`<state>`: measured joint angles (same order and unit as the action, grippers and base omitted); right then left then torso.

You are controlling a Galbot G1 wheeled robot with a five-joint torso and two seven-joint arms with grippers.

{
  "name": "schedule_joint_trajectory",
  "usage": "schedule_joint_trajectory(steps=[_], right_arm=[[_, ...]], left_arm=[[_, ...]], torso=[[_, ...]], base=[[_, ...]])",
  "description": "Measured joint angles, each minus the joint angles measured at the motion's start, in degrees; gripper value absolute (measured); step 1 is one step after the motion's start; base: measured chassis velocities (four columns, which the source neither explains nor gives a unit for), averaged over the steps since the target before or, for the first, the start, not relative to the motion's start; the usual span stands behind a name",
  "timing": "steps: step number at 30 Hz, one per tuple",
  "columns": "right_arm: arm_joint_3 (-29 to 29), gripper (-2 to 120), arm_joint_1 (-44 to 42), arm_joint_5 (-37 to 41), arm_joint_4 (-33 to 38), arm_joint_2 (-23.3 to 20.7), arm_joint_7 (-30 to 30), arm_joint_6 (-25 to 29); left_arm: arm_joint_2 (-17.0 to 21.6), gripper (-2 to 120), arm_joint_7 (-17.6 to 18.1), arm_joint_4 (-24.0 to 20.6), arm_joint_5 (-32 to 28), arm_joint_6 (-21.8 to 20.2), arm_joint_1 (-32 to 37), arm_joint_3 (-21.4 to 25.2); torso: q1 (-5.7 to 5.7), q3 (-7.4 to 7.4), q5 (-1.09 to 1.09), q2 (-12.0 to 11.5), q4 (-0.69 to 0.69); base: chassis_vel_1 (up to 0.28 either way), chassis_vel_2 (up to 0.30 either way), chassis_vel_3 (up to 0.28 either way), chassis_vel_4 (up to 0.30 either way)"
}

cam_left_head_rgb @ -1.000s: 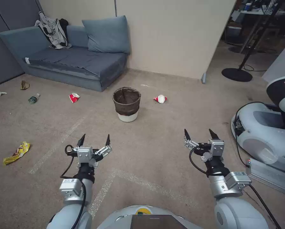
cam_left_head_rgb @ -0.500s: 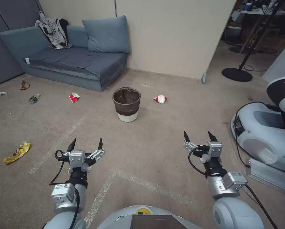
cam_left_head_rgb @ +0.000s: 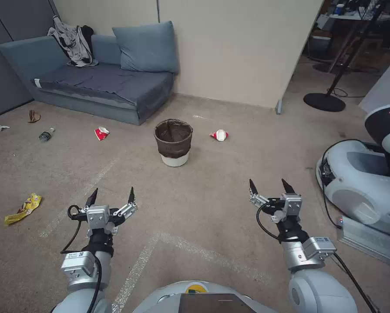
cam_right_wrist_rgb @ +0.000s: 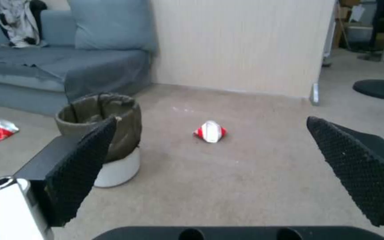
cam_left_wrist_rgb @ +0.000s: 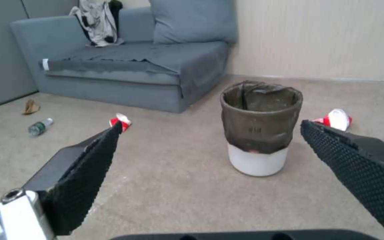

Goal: Pick up the trash bin, then pick up the garbage from the floor and place it into the trash bin.

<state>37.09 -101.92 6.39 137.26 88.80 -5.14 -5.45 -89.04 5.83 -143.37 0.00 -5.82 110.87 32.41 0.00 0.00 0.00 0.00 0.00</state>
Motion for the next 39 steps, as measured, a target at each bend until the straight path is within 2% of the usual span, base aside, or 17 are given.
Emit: schedule_joint_trajectory(steps=[8,39], right_arm=[[0.0,100,0.0,0.1,-0.2,-0.2,-0.2,0.3],[-0.3,100,-0.2,-0.3,-0.7,-0.2,0.2,0.5]], left_arm=[[-0.2,100,0.1,0.0,0.1,-0.1,0.0,-0.3],[0.0,100,0.0,0.1,-0.6,-0.2,0.0,-0.4]], torso=[[0.00,0.00,0.00,0.0,0.00],[0.00,0.00,0.00,0.0,0.00]], base=[[-0.028,0.019,0.028,-0.017],[-0.098,0.102,0.099,-0.102]])
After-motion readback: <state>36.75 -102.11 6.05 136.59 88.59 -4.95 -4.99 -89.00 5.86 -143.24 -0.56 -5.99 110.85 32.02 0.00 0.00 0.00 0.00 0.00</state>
